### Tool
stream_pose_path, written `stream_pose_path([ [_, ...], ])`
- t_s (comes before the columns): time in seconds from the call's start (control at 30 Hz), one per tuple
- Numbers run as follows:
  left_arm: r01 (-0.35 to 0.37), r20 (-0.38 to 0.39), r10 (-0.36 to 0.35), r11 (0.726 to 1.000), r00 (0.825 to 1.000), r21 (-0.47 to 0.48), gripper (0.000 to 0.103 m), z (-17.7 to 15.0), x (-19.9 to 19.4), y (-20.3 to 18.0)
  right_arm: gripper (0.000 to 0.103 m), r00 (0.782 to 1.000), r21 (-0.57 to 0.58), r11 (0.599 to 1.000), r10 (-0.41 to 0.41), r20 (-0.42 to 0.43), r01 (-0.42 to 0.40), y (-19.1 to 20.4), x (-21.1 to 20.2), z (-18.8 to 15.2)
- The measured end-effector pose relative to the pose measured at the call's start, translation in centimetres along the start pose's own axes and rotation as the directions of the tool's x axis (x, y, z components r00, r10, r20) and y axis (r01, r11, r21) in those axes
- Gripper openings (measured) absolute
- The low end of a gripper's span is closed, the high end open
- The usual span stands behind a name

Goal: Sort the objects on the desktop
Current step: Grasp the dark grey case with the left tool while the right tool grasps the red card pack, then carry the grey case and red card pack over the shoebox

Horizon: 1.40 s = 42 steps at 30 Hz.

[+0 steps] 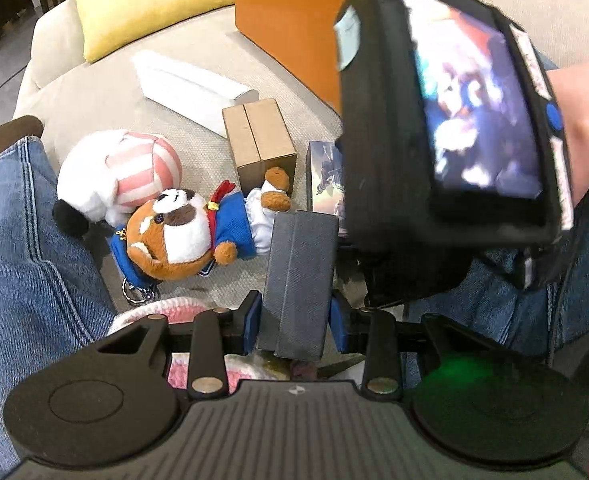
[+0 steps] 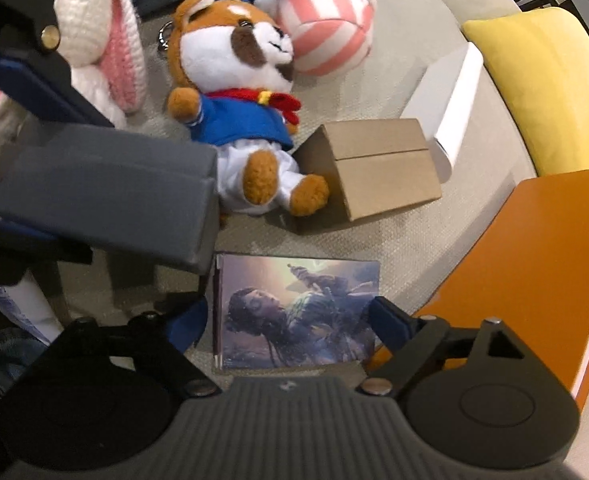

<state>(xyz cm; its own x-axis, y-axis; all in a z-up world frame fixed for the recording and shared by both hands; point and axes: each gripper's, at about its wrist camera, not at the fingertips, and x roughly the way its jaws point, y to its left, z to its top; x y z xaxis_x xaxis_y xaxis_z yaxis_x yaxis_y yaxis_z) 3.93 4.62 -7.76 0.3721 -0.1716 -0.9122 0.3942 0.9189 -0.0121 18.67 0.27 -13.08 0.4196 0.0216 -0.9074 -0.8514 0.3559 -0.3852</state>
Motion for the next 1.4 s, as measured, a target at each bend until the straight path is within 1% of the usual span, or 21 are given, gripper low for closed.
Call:
stream_pose_path([
  [0.07, -0.005, 0.001, 0.005, 1.0, 1.0, 0.002, 0.041, 0.1, -0.2, -0.3, 0.076, 1.0, 0.011, 1.0, 0.019, 0.008, -0.019, -0.3, -0.4, -0.3],
  [0.17, -0.01, 0.004, 0.01, 1.0, 1.0, -0.001, 0.041, 0.1, -0.5, -0.7, 0.063, 0.998, 0.041, 0.998, 0.046, 0.041, -0.048, -1.0, -1.6, -0.8],
  [0.23, -0.011, 0.007, 0.011, 1.0, 1.0, -0.005, 0.041, -0.1, -0.9, -0.7, 0.051, 0.995, 0.079, 0.994, 0.066, 0.069, -0.072, -1.7, -2.5, -1.1],
  [0.27, -0.01, 0.009, 0.01, 1.0, 1.0, -0.013, 0.041, 0.0, -1.1, -0.7, 0.048, 0.993, 0.098, 0.992, 0.076, 0.085, -0.084, -2.4, -3.1, -1.4],
  [0.33, -0.008, 0.015, 0.009, 1.0, 1.0, -0.03, 0.04, 0.1, -1.2, -0.3, 0.037, 0.989, 0.136, 0.986, 0.085, 0.122, -0.101, -3.2, -4.4, -1.6],
  [0.43, 0.0, 0.042, 0.002, 0.998, 0.999, -0.065, 0.04, 0.2, -1.0, 0.3, 0.03, 0.982, 0.2, 0.973, 0.082, 0.167, -0.115, -4.6, -6.2, -1.8],
  [0.57, 0.033, 0.09, -0.023, 0.994, 0.996, -0.109, 0.038, 0.7, -0.8, 0.5, 0.027, 0.971, 0.339, 0.921, 0.128, 0.202, -0.192, -7.3, -7.5, -3.0],
  [0.6, 0.036, 0.097, -0.025, 0.993, 0.995, -0.114, 0.038, 1.0, -0.8, 0.4, 0.026, 0.968, 0.372, 0.905, 0.135, 0.21, -0.206, -6.9, -8.3, -3.9],
  [0.63, 0.039, 0.098, -0.027, 0.992, 0.995, -0.119, 0.038, 1.3, -0.6, 0.2, 0.026, 0.965, 0.4, 0.888, 0.149, 0.217, -0.227, -7.5, -8.5, -4.4],
  [0.67, 0.046, 0.099, -0.034, 0.991, 0.994, -0.123, 0.038, 1.6, -0.4, 0.1, 0.025, 0.958, 0.424, 0.868, 0.174, 0.226, -0.258, -7.8, -8.7, -4.6],
  [0.73, 0.062, 0.108, -0.049, 0.991, 0.993, -0.121, 0.038, 2.3, 0.2, 0.0, 0.024, 0.939, 0.482, 0.81, 0.241, 0.247, -0.335, -8.7, -8.3, -5.2],
  [0.77, 0.061, 0.114, -0.048, 0.992, 0.992, -0.114, 0.038, 2.7, 0.4, -0.3, 0.024, 0.931, 0.5, 0.788, 0.264, 0.253, -0.359, -8.8, -8.2, -5.5],
  [0.8, 0.058, 0.119, -0.045, 0.992, 0.992, -0.109, 0.038, 2.9, 0.5, -0.5, 0.024, 0.928, 0.511, 0.776, 0.272, 0.256, -0.369, -8.9, -8.3, -5.8],
  [0.9, 0.048, 0.116, -0.036, 0.994, 0.993, -0.097, 0.038, 3.8, 1.0, -0.9, 0.024, 0.935, 0.529, 0.772, 0.253, 0.25, -0.351, -8.7, -7.9, -6.2],
  [0.93, 0.048, 0.11, -0.037, 0.994, 0.993, -0.097, 0.038, 4.1, 1.2, -0.9, 0.025, 0.94, 0.531, 0.779, 0.235, 0.245, -0.333, -8.6, -8.0, -6.2],
  [1.0, 0.04, 0.099, -0.029, 0.994, 0.995, -0.104, 0.038, 4.3, 2.0, -1.0, 0.025, 0.961, 0.516, 0.815, 0.174, 0.213, -0.262, -8.0, -7.8, -5.9],
  [1.03, 0.038, 0.091, -0.029, 0.993, 0.995, -0.108, 0.038, 4.3, 2.4, -0.9, 0.026, 0.967, 0.511, 0.826, 0.157, 0.2, -0.24, -7.7, -7.6, -5.8],
  [1.07, 0.04, 0.084, -0.03, 0.992, 0.996, -0.116, 0.038, 4.3, 2.8, -0.8, 0.026, 0.967, 0.51, 0.826, 0.158, 0.197, -0.239, -7.6, -7.4, -5.9],
  [1.17, 0.053, 0.082, -0.041, 0.987, 0.996, -0.152, 0.038, 4.2, 2.8, -0.3, 0.024, 0.957, 0.532, 0.798, 0.191, 0.22, -0.282, -8.0, -6.9, -6.2],
  [1.27, 0.055, 0.094, -0.037, 0.98, 0.995, -0.191, 0.038, 3.9, 2.1, 0.0, 0.024, 0.954, 0.558, 0.778, 0.192, 0.228, -0.29, -8.3, -7.0, -6.7],
  [1.4, 0.041, 0.138, -0.015, 0.981, 0.99, -0.192, 0.038, 3.9, 0.0, -0.4, 0.024, 0.948, 0.579, 0.756, 0.188, 0.256, -0.306, -8.7, -9.2, -7.8],
])
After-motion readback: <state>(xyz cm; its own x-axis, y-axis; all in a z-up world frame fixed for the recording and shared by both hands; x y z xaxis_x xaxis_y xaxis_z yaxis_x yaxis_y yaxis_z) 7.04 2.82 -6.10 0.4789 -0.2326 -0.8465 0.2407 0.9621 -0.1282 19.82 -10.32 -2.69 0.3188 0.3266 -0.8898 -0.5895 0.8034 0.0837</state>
